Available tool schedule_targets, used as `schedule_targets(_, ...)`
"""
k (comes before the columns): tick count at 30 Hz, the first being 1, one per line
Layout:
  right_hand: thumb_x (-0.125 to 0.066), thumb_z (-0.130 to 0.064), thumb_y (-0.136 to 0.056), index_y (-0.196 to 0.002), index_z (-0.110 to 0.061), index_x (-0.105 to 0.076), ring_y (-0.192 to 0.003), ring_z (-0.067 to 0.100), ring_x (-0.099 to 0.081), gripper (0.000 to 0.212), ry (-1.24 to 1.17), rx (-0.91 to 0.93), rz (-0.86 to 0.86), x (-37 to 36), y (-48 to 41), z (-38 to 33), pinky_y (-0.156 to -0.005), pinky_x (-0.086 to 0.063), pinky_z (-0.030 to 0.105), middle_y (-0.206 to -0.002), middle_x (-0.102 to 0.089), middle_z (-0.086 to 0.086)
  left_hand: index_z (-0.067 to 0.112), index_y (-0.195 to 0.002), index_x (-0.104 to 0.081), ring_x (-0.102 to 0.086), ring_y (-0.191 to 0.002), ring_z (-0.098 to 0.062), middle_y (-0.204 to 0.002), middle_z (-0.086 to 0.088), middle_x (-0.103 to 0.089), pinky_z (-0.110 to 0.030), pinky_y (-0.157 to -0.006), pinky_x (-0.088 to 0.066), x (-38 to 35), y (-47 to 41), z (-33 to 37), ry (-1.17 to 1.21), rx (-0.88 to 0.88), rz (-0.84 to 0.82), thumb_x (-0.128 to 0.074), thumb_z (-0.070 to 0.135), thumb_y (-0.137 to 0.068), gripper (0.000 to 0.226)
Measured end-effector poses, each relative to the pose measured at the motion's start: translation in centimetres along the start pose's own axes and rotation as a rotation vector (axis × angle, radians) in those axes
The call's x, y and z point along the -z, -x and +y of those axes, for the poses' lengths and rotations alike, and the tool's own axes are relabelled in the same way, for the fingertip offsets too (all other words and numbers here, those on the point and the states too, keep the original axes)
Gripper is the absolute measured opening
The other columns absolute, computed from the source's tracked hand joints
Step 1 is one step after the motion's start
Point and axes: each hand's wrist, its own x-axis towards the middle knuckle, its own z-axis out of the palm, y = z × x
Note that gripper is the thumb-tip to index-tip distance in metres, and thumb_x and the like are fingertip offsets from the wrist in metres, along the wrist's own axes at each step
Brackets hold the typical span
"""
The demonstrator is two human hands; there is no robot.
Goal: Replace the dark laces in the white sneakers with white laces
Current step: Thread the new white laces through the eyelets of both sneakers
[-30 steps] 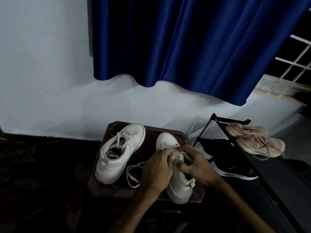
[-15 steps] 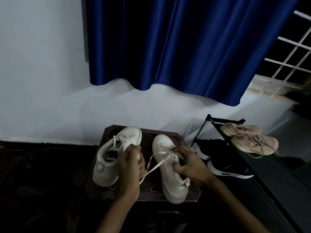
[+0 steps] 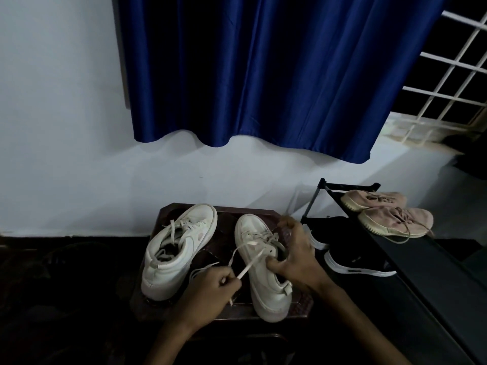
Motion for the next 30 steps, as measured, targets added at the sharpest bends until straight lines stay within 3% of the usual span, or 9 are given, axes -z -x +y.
schedule_targets(5,-0.071,-0.048,-0.062,-0.113,-0.033,-0.035,-0.108,0.010,-0.040,0.064,-0.001,-0.055,0.090,-0.5,0.3,0.2,-0.102,-0.037,0.045,-0.107,-0.038,-0.013,0.015,-0.066,-0.058,-0.030,-0.051,-0.008,-0.059,-0.003,-0.036,-0.018,-0.047,-0.025,1.1,1.5,1.7,0.535,0.015,0.130,-0.062,0.025,-0.089,0.025)
schedule_targets(8,-0.079,-0.054,-0.065,-0.101,-0.030,-0.035,-0.099,0.008,-0.035,0.062,0.061,-0.047,0.209,-0.4,0.7,0.2,-0.094,-0.034,0.037,-0.100,-0.037,-0.012,0.024,-0.063,-0.057,-0.035,-0.055,-0.004,-0.065,0.001,-0.041,-0.020,-0.053,-0.029,1.7,1.4,5.0,0.764,-0.077,0.278,-0.063,0.034,-0.077,0.018)
schedule_targets(11,-0.077,-0.062,-0.065,-0.095,-0.030,-0.034,-0.099,0.010,-0.036,0.062,0.064,-0.092,0.224,-0.4,1.0,0.0,-0.091,-0.033,0.037,-0.098,-0.039,-0.012,0.026,-0.066,-0.064,-0.053,-0.073,-0.007,-0.079,0.005,-0.059,-0.027,-0.068,-0.036,3.9,1.6,6.8,1.321,-0.137,0.349,-0.059,0.027,-0.074,0.010)
schedule_targets(15,-0.074,-0.067,-0.063,-0.097,-0.028,-0.034,-0.102,0.012,-0.041,0.066,0.053,-0.177,0.197,-0.3,1.1,-0.3,-0.094,-0.035,0.042,-0.099,-0.040,-0.011,0.013,-0.088,-0.048,-0.046,-0.078,-0.023,-0.076,-0.007,-0.048,-0.035,-0.080,-0.032,9.3,2.7,6.3,1.720,-0.466,-0.038,-0.031,0.025,-0.100,0.024)
schedule_targets(18,-0.076,-0.065,-0.064,-0.095,-0.030,-0.033,-0.101,0.013,-0.044,0.063,0.030,-0.188,0.179,-0.2,1.2,-0.4,-0.094,-0.037,0.042,-0.098,-0.040,-0.012,0.016,-0.081,-0.042,-0.030,-0.054,-0.016,-0.059,-0.001,-0.033,-0.032,-0.059,-0.029,9.9,2.9,6.2,1.367,-0.348,0.031,-0.039,0.029,-0.095,0.020)
schedule_targets(20,-0.076,-0.064,-0.064,-0.094,-0.031,-0.033,-0.101,0.013,-0.046,0.062,0.012,-0.193,0.173,-0.2,1.2,-0.4,-0.093,-0.037,0.042,-0.099,-0.043,-0.011,0.017,-0.073,-0.050,-0.030,-0.043,-0.008,-0.049,0.008,-0.036,-0.023,-0.043,-0.028,6.6,2.4,5.9,0.762,-0.094,0.235,-0.066,0.035,-0.082,0.026)
schedule_targets(23,-0.074,-0.068,-0.063,-0.089,-0.033,-0.033,-0.098,0.012,-0.049,0.060,-0.015,-0.190,0.156,-0.4,1.1,-0.2,-0.091,-0.038,0.041,-0.097,-0.046,-0.012,0.021,-0.082,-0.048,-0.043,-0.046,-0.003,-0.052,0.010,-0.052,-0.026,-0.050,-0.035,1.5,0.9,6.1,0.056,-0.075,0.286,-0.063,0.046,-0.088,0.030)
schedule_targets(26,-0.062,-0.075,-0.067,-0.086,-0.033,-0.037,-0.091,0.010,-0.052,0.052,-0.025,-0.163,0.157,-0.7,1.1,0.2,-0.087,-0.042,0.043,-0.089,-0.050,-0.013,0.026,-0.088,-0.041,-0.061,-0.068,-0.013,-0.070,0.005,-0.061,-0.030,-0.057,-0.035,-1.2,-1.1,5.0,-0.260,-0.077,0.285,-0.053,0.054,-0.092,0.030)
schedule_targets(30,-0.045,-0.056,-0.093,-0.087,-0.030,-0.040,-0.093,0.011,-0.053,0.027,0.013,-0.135,0.154,-0.9,1.3,0.5,-0.092,-0.039,0.049,-0.090,-0.051,-0.012,0.024,-0.107,-0.047,-0.066,-0.092,-0.020,-0.096,0.001,-0.070,-0.032,-0.067,-0.042,-3.3,-2.0,3.9,-0.386,-0.114,0.277,-0.045,0.054,-0.096,0.032)
